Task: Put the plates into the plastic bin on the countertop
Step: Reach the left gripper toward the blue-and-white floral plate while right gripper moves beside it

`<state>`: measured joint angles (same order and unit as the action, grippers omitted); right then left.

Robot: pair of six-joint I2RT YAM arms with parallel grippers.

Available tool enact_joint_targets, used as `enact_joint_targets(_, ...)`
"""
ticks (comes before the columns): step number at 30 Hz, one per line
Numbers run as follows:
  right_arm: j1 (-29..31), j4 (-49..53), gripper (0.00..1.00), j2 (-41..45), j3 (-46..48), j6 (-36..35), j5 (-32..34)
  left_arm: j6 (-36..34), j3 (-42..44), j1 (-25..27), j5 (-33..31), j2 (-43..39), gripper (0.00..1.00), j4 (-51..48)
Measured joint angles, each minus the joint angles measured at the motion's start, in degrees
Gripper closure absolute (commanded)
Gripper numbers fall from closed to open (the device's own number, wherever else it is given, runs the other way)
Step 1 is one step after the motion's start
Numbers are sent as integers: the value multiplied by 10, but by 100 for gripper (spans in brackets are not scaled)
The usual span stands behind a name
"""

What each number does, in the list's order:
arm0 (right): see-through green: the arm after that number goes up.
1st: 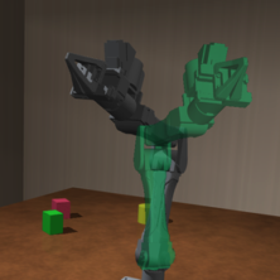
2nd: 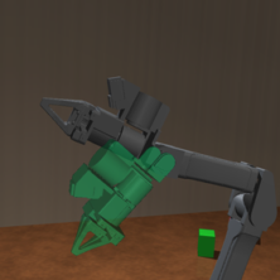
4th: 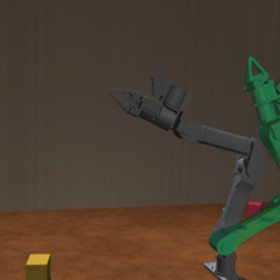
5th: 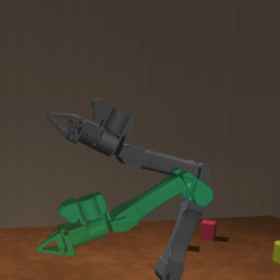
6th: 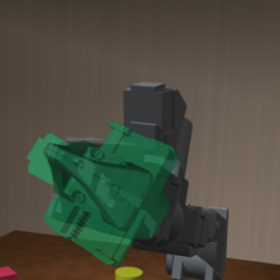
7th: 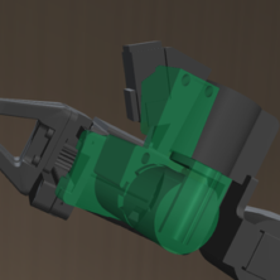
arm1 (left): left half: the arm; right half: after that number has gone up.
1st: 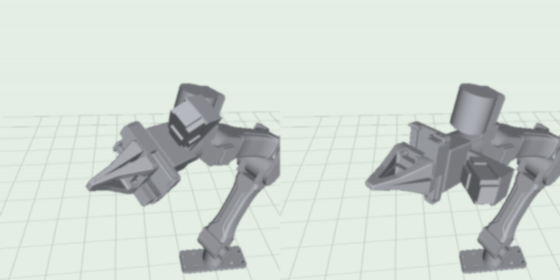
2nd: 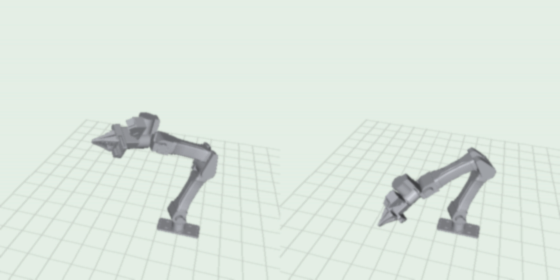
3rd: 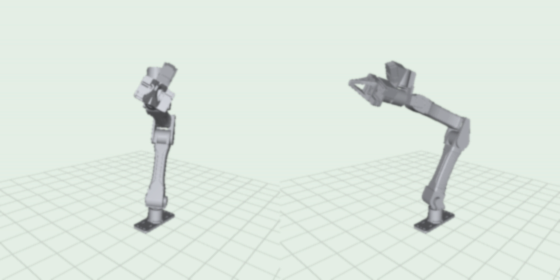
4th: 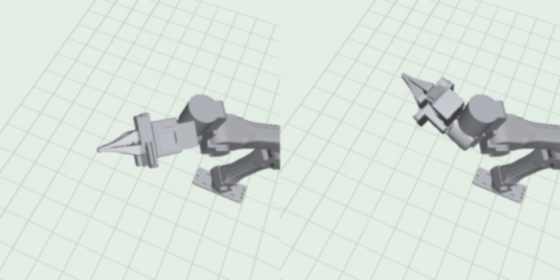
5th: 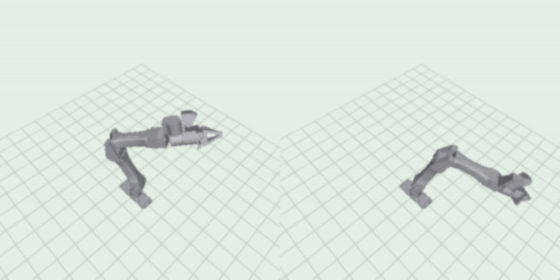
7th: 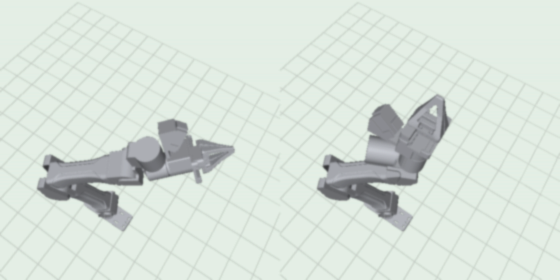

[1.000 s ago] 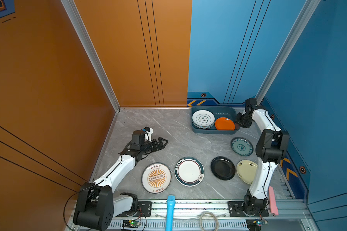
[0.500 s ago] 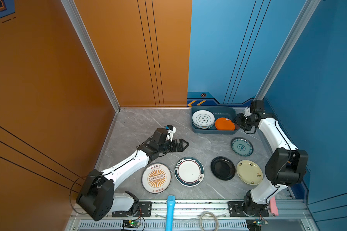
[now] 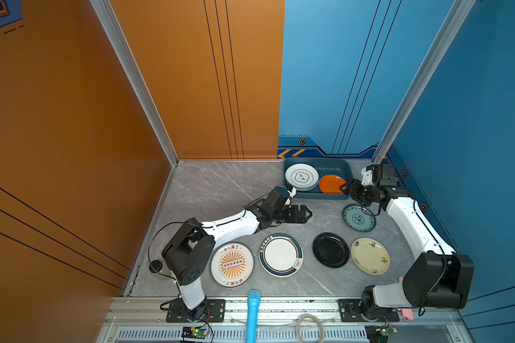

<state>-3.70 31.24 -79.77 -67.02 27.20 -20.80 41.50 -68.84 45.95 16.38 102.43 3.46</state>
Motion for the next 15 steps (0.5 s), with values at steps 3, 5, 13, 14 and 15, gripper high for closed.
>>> enact_joint_targets(3,-3,-2,35,23,23,0,0,9,-28,8,-2,36,5,1)
enact_joint_targets(5,-6,-4,35,32,34,0,0,15,-49,12,-6,59,5,2)
enact_joint_targets(13,-34,-17,35,51,84,0,-1,44,-157,30,-9,167,8,7)
enact_joint_targets(14,-39,-20,35,52,90,0,-2,48,-172,33,-10,182,8,7)
enact_joint_targets(15,-45,-22,35,54,97,0,-3,52,-186,35,-10,196,9,8)
